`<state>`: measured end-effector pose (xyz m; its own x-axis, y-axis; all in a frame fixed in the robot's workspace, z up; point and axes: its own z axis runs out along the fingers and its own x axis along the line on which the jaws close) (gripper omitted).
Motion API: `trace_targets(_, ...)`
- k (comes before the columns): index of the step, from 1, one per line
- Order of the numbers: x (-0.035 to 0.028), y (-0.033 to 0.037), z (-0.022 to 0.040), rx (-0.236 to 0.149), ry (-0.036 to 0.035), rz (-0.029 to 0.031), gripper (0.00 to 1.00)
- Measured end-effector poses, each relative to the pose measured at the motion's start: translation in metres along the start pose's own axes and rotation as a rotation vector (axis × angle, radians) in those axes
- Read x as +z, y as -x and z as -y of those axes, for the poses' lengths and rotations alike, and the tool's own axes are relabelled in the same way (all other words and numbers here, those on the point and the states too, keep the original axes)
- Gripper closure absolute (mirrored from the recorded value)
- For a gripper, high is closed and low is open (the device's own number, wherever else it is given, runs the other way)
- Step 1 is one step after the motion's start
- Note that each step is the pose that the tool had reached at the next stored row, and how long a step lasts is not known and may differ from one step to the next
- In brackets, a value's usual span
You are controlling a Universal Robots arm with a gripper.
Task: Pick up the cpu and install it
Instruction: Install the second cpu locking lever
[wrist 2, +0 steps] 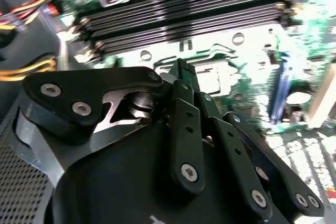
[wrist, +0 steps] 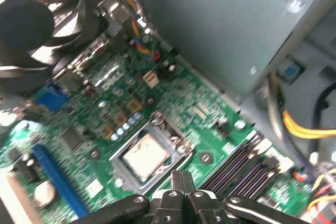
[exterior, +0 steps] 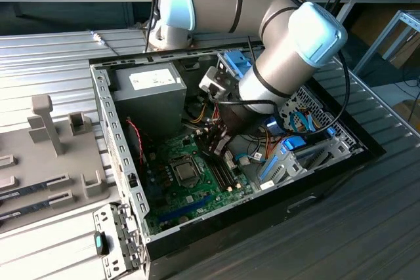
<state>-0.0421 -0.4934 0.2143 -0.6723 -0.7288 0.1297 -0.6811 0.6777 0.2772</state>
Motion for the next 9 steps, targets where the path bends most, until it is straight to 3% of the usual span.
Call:
trace_targets(2,-0.0001,-0.0001,0.0,-0.012,0.0263,0.0264,0.89)
trace_targets(3,0.0,0.0,-0.0001,-0.014,0.0302,0.0305,0.89)
trace_targets(9,0.0,0.0,0.0,-0.014,0.0304,0.0306,0.89)
